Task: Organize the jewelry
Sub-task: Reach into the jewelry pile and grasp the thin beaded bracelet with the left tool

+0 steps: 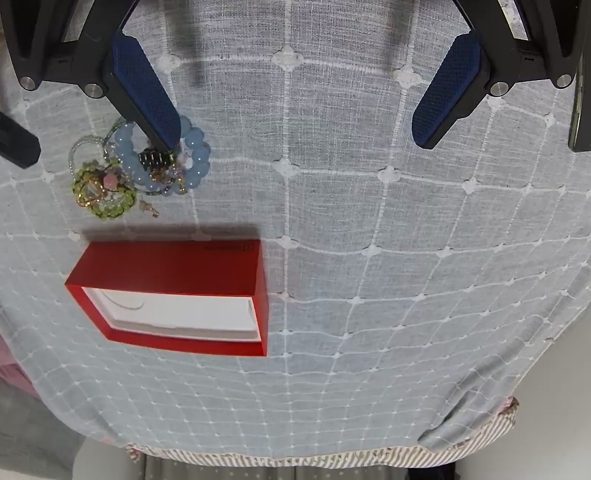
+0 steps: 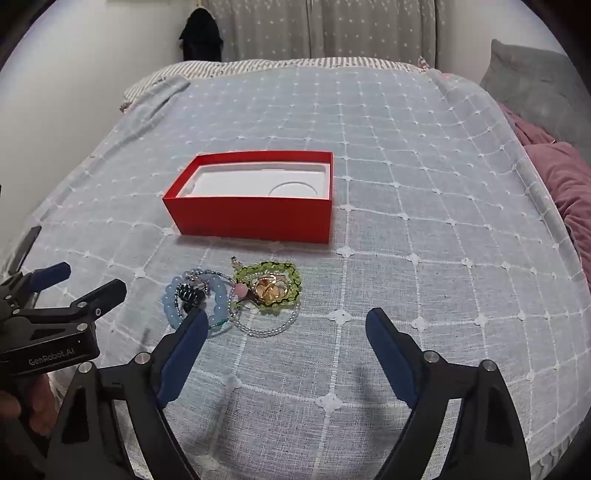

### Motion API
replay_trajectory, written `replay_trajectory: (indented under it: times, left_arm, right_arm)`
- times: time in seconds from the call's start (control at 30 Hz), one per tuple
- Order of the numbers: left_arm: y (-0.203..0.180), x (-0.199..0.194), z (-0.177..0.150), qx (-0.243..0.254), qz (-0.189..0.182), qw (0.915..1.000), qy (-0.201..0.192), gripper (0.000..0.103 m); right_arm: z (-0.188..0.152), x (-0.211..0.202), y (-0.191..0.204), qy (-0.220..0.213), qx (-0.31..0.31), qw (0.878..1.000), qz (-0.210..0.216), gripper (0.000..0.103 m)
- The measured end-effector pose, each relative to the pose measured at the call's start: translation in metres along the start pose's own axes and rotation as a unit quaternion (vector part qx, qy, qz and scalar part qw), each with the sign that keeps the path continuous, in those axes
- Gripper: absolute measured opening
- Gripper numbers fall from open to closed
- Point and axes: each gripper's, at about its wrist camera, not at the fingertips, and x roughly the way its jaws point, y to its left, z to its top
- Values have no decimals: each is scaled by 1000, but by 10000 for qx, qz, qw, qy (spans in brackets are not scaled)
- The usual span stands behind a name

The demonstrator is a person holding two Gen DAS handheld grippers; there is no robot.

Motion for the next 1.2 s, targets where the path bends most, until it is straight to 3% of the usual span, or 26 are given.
replay_trajectory:
  times: [0.17, 0.3, 0.33, 0.43, 0.53, 0.6, 0.77, 1.0, 1.2]
  left_arm:
    - [8, -2, 4, -141, -115, 9998, 5, 100]
    - [5, -3, 7, -96, -344, 9993, 97, 91]
    - [1, 5, 2, -70, -434, 9988, -210, 90]
    - [-8, 5, 1, 30, -701, 9975, -130, 85]
    - [-7, 3, 0, -131, -1204, 9926, 74, 76]
    - [-9, 5, -1, -144, -1328, 9908, 227, 64]
    - [-4, 18, -1, -393, -1700, 9814, 802, 43]
    - [-1, 25, 4, -568, -2068, 9692, 1209, 28]
    - [-13, 31, 13, -364, -2297, 9630, 1362, 25]
  right_arm:
    - [9, 3, -11, 52, 319, 9994, 125, 75]
    - [6, 9, -27, 241, 557, 9975, 362, 66]
    - [8, 9, -31, 268, 662, 9963, 477, 64]
    - [10, 12, -36, 408, 745, 9946, 604, 58]
    - [12, 16, -44, 544, 984, 9902, 826, 52]
    - [12, 21, -47, 694, 1126, 9870, 914, 49]
    - [10, 35, -49, 917, 1174, 9827, 1098, 37]
    - [13, 38, -47, 1055, 1120, 9797, 1285, 28]
    - [16, 40, -50, 1246, 1150, 9770, 1294, 26]
